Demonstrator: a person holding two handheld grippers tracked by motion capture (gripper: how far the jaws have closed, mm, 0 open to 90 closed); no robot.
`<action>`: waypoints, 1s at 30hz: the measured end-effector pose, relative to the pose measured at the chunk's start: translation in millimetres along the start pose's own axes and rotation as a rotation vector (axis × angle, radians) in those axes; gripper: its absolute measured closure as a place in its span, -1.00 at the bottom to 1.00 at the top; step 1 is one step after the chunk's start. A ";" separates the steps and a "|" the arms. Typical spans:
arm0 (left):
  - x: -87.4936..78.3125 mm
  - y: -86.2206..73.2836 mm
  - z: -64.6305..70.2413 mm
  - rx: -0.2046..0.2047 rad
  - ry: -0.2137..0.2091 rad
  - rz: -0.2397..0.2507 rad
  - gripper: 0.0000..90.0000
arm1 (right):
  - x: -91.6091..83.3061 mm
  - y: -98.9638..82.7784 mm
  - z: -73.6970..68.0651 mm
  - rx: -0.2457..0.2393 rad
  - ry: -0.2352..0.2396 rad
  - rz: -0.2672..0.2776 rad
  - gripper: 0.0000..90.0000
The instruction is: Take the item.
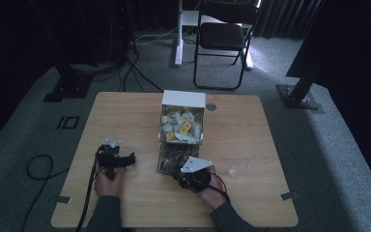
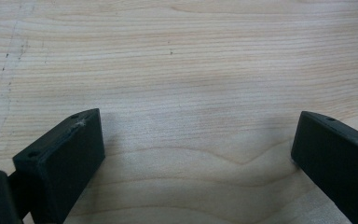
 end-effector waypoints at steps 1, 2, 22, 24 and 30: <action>0.0 0.0 0.0 0.000 0.000 0.000 -0.93 | 0.1 1.4 0.5 0.001 -0.004 0.005 0.45; 0.0 0.0 0.0 0.000 0.000 0.000 -0.93 | 0.2 3.3 0.6 0.004 -0.008 0.010 0.43; 0.0 0.0 0.0 0.000 0.000 0.000 -0.93 | 0.6 9.8 -2.1 -0.003 -0.017 0.040 1.00; 0.0 0.0 0.0 0.000 0.000 0.000 -0.93 | -1.2 10.7 -1.1 -0.001 -0.019 0.046 1.00; 0.0 0.0 0.0 0.000 0.000 0.000 -0.93 | -5.6 13.1 -1.0 0.003 -0.018 0.065 1.00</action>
Point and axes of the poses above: each handheld gripper's, and its own axes: x roughly forward along the jaws, y roughly out of its top, z roughly to its right, the point moved 8 cm from there along x, roughly forward along the jaws, and after that the axes turned 12 degrees about x, right-handed, at the moved point
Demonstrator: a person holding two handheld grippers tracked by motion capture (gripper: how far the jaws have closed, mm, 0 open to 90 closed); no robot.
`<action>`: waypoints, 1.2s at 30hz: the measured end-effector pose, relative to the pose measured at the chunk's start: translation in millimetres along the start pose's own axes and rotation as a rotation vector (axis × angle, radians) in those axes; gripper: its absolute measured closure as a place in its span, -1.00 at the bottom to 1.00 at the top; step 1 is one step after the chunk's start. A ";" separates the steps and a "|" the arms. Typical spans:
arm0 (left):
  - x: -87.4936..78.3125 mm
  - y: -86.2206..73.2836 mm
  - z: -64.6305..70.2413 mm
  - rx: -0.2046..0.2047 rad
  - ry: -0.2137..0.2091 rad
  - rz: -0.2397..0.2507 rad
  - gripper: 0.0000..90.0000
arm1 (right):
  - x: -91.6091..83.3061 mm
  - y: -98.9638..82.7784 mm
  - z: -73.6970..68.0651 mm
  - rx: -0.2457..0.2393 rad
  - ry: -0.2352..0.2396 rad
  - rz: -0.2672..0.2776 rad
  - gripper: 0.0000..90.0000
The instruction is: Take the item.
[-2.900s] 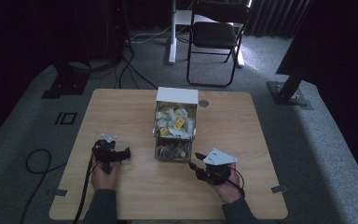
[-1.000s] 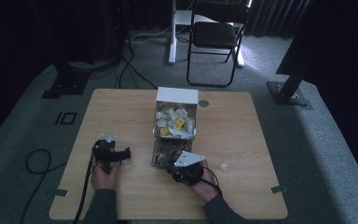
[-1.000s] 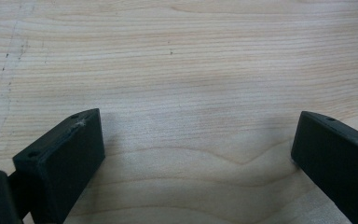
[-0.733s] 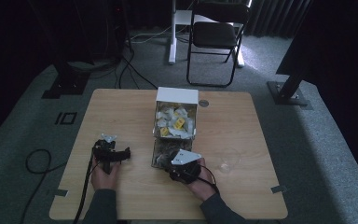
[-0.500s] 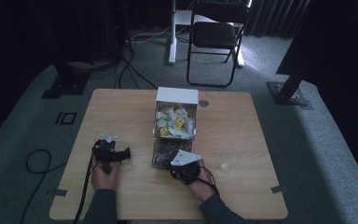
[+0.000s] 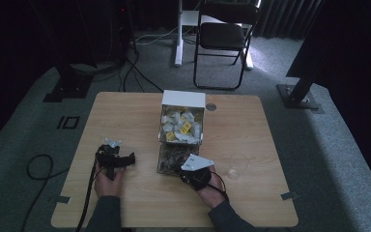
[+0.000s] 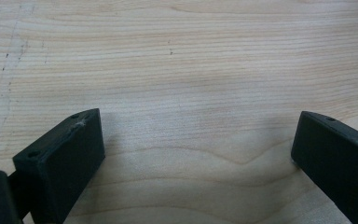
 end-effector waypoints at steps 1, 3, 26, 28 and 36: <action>0.0 0.0 0.0 0.000 0.000 0.000 -0.93 | -0.9 0.7 0.1 -0.004 -0.002 0.003 1.00; 0.0 0.0 0.0 0.000 0.000 0.000 -0.93 | -3.3 2.6 -0.6 -0.006 -0.003 0.008 1.00; -0.1 -0.2 -0.1 0.002 0.000 -0.002 -0.93 | -27.9 15.3 1.5 -0.006 -0.016 0.039 1.00; -0.1 -0.2 -0.1 0.002 0.000 -0.002 -0.93 | -30.8 16.4 2.2 -0.007 -0.019 0.042 1.00; -0.1 -0.2 -0.1 0.002 0.000 -0.002 -0.93 | -40.3 18.2 6.4 0.002 -0.025 0.053 1.00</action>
Point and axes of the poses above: each handheld gripper's, and its own axes: x roughly forward along the jaws, y roughly out of its top, z roughly to its right, the point moved 8 cm from there along x, roughly forward along the jaws, and after that the axes turned 12 degrees about x, right-handed, at the moved point
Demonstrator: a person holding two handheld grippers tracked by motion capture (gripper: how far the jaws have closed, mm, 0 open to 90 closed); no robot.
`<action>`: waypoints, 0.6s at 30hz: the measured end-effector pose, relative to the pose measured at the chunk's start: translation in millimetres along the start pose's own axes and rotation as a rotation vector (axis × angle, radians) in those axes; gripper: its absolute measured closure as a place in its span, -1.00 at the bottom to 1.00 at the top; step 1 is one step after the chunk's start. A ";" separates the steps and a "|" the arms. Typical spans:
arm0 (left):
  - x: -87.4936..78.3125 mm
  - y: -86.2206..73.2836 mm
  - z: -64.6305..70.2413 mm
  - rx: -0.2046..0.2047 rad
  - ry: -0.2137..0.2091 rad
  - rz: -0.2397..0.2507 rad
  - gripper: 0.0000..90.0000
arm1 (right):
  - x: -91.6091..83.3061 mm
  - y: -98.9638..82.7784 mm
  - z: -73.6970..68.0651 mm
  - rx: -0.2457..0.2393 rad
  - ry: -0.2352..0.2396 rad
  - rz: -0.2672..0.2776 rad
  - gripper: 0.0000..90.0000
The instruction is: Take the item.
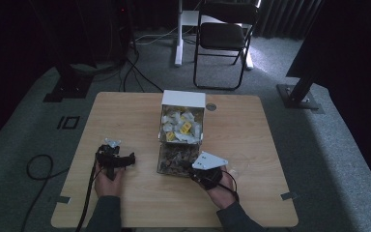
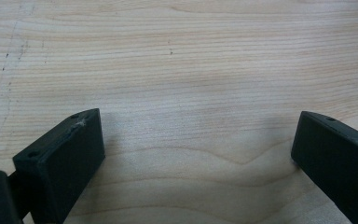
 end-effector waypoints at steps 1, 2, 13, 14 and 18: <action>0.0 0.0 0.0 0.000 0.000 0.000 -0.93 | -1.0 0.3 0.7 0.000 -0.002 0.000 1.00; 0.0 0.0 0.0 0.000 0.000 0.000 -0.93 | -2.2 0.6 1.7 0.003 -0.005 0.001 1.00; 0.0 0.0 0.0 0.000 0.000 0.000 -0.93 | -11.6 0.9 7.8 0.019 -0.013 0.003 1.00; 0.0 0.0 0.0 0.000 0.000 0.000 -0.93 | -12.9 1.1 8.4 0.018 -0.015 0.004 1.00; 0.0 0.0 0.0 0.000 0.000 0.000 -0.93 | -16.7 1.3 9.4 0.016 -0.020 -0.001 1.00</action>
Point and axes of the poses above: each handheld gripper's, and its own axes: x roughly forward along the jaws, y roughly out of its top, z roughly to its right, the point moved 8 cm from there along x, roughly forward along the jaws, and after that the axes turned 12 degrees about x, right-handed, at the moved point
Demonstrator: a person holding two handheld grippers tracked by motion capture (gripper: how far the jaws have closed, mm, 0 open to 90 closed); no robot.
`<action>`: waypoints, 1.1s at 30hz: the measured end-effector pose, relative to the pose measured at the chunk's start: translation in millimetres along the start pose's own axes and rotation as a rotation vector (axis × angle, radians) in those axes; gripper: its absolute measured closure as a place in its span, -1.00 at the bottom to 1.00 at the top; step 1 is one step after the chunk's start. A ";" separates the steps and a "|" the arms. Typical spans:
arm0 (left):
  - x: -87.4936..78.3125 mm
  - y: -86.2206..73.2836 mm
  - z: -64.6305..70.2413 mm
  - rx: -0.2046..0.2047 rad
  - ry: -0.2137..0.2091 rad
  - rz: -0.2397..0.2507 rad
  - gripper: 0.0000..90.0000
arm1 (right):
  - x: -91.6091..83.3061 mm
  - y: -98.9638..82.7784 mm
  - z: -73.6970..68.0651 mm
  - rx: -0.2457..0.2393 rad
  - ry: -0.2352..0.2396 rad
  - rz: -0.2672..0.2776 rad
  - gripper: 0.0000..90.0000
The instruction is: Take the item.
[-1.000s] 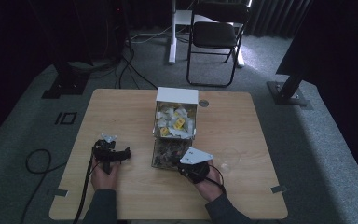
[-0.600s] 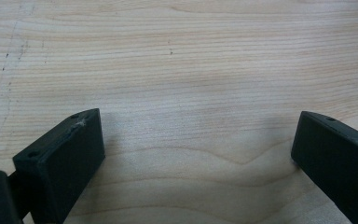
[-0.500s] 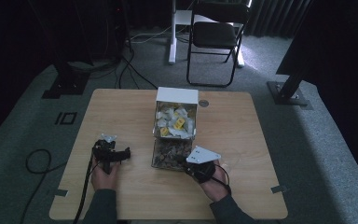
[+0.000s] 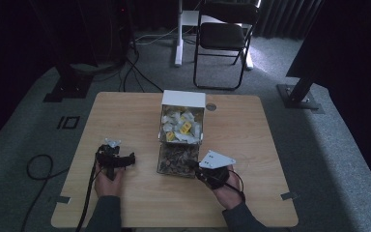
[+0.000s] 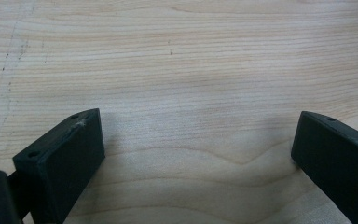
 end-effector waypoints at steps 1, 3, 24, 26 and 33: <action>0.0 0.0 0.0 0.000 0.000 0.000 -0.93 | -0.7 0.0 0.4 -0.004 -0.001 -0.001 1.00; 0.0 0.0 0.0 0.000 0.000 0.000 -0.93 | -2.9 0.1 1.5 -0.007 -0.006 -0.002 1.00; 0.0 0.0 0.0 0.000 0.000 0.000 -0.93 | -32.9 -3.7 26.5 0.016 -0.081 0.029 1.00; 0.0 0.0 0.0 0.000 0.000 0.000 -0.93 | -35.5 -4.0 29.0 0.020 -0.088 0.030 1.00; 0.0 0.0 0.0 0.000 0.000 0.000 -0.93 | -43.3 -4.4 39.0 0.027 -0.116 0.036 1.00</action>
Point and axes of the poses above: each handheld gripper's, and its own axes: x roughly forward along the jaws, y roughly out of its top, z roughly to its right, the point moved 8 cm from there along x, roughly forward along the jaws, and after that the axes turned 12 degrees about x, right-handed, at the moved point
